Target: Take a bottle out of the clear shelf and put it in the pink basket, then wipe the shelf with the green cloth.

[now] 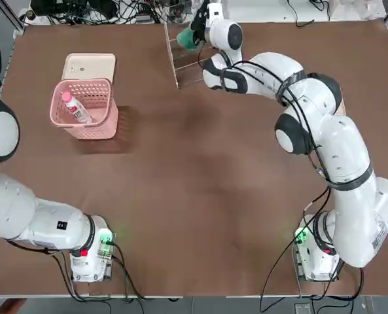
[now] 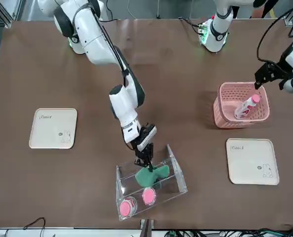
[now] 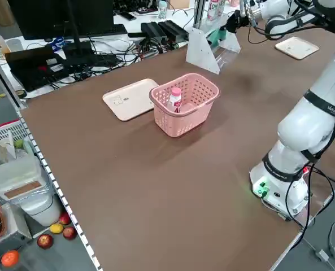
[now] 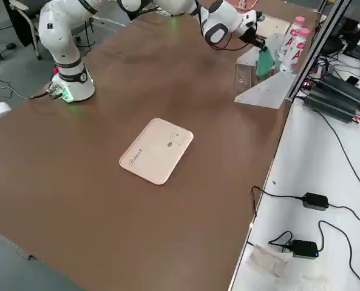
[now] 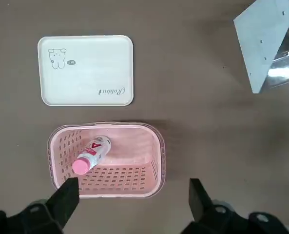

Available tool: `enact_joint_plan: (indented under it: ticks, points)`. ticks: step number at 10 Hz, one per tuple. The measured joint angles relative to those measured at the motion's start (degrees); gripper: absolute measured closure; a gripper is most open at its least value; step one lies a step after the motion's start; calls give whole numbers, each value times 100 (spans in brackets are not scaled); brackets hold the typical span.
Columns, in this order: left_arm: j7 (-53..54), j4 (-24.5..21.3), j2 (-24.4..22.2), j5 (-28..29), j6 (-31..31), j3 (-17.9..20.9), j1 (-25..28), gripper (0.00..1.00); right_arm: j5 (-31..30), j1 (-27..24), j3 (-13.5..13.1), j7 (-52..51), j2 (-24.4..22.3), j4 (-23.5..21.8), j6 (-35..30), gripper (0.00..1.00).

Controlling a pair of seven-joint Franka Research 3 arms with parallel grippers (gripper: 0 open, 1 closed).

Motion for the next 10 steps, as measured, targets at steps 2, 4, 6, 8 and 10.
enact_joint_plan:
  ticks: [2, 4, 6, 8, 10]
  points:
    - [0, 2, 0, 0, 0, -19, -33, 0, 7, 126, 4, 322, 61, 132, -76, 97]
    - [0, 3, 0, 0, 1, -21, -36, 0, 10, 172, 4, 538, 85, 207, -94, 97]
    - [0, 4, 0, 0, 1, -20, -32, 0, 17, 148, -28, 549, 98, 224, -116, 97]
    - [0, 5, 0, 0, 1, -20, -32, 0, 16, -10, -96, 279, 121, 220, -137, 97]
    - [0, 5, 0, 0, 1, -22, -36, 0, 16, -293, -115, -132, 124, 193, -172, 97]
